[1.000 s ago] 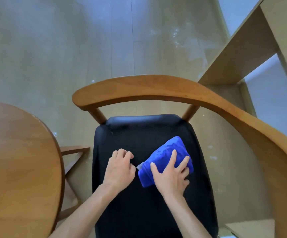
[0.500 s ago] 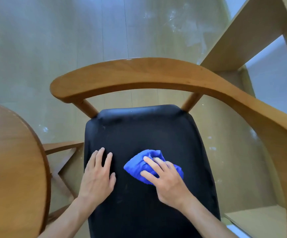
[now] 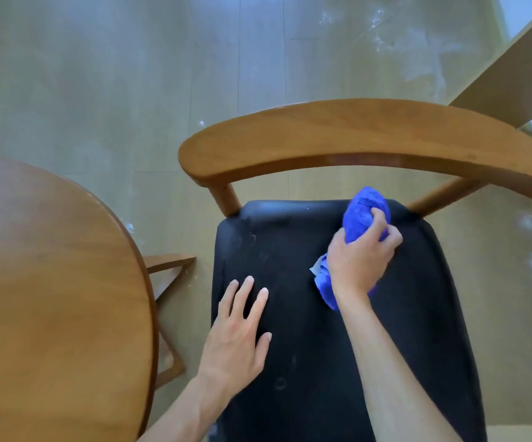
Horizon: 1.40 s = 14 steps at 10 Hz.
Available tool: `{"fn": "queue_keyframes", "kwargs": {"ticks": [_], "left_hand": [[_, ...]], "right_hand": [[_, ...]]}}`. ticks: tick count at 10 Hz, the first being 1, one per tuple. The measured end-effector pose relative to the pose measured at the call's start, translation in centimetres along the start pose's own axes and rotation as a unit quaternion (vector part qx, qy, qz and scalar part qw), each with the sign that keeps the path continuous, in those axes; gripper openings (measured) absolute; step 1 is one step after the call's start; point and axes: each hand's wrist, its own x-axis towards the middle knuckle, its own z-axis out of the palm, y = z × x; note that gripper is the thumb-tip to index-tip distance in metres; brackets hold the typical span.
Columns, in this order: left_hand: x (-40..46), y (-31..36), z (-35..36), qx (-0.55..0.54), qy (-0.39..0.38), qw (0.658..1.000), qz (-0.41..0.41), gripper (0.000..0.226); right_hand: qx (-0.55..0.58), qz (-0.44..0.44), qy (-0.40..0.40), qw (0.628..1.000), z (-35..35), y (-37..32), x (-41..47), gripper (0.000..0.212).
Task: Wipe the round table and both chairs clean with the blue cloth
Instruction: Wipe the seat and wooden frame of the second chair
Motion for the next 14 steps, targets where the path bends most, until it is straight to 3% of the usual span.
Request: {"fn": "queue_keyframes", "kwargs": {"ticks": [1, 2, 3, 4, 5, 6, 7, 8, 9, 10, 11, 12, 13, 14], "left_hand": [[-0.7, -1.0, 0.7, -0.059, 0.024, 0.998, 0.009, 0.066], [-2.2, -2.2, 1.0, -0.060, 0.026, 0.998, 0.015, 0.053], [-3.1, -2.3, 1.2, -0.058, 0.017, 0.998, -0.012, 0.051], [-3.1, -1.6, 1.3, -0.084, 0.025, 0.995, -0.040, 0.057], [-3.2, -1.2, 1.2, -0.086, 0.035, 0.994, -0.065, 0.058], [-3.4, -0.9, 1.0, -0.113, 0.026, 0.990, -0.074, 0.058], [-3.8, -1.3, 1.4, -0.166, 0.042, 0.983, -0.072, 0.043], [-3.4, -2.9, 0.6, -0.270, 0.097, 0.939, -0.189, 0.028], [-2.1, -4.5, -0.6, -0.278, 0.150, 0.917, -0.243, 0.037], [-0.9, -3.7, -1.4, -0.259, 0.090, 0.943, -0.188, 0.040], [0.5, -2.2, -1.0, -0.180, 0.023, 0.979, -0.097, 0.046], [1.4, -1.7, -0.5, -0.107, -0.027, 0.991, -0.076, 0.055], [1.0, -1.7, 0.1, -0.092, -0.031, 0.992, -0.076, 0.059], [0.9, -1.6, 0.5, -0.109, -0.022, 0.990, -0.091, 0.059]], "right_hand": [[-0.042, -0.232, -0.125, 0.964, 4.5, -5.6, -5.7, 0.058], [-0.026, -0.279, -0.233, 0.931, 4.9, -6.5, -7.0, 0.055], [-0.051, -0.476, -0.282, 0.831, 1.8, -3.4, -4.1, 0.053], [-0.109, -0.632, -0.364, 0.676, -1.3, 0.1, -2.7, 0.053], [-0.115, -0.645, -0.328, 0.680, -1.7, 0.9, 0.5, 0.054], [-0.093, -0.445, -0.208, 0.866, 0.5, -1.2, 1.6, 0.052], [-0.093, -0.307, -0.157, 0.934, 3.1, -3.7, -2.3, 0.054], [-0.083, -0.410, -0.143, 0.897, 2.3, -1.3, -7.2, 0.054], [-0.040, -0.561, -0.178, 0.807, -0.8, 5.0, -14.6, 0.034], [0.410, -0.481, -0.290, 0.719, -5.1, 9.4, -19.0, 0.039], [-0.085, -0.802, -0.272, 0.526, -8.8, 12.8, -13.8, 0.021], [-0.130, -0.746, -0.322, 0.569, -7.6, 10.5, -6.4, 0.040], [-0.136, -0.650, -0.230, 0.712, -5.7, 6.5, 0.1, 0.053], [-0.141, -0.374, -0.146, 0.905, -4.5, 4.6, 4.3, 0.054]]}}
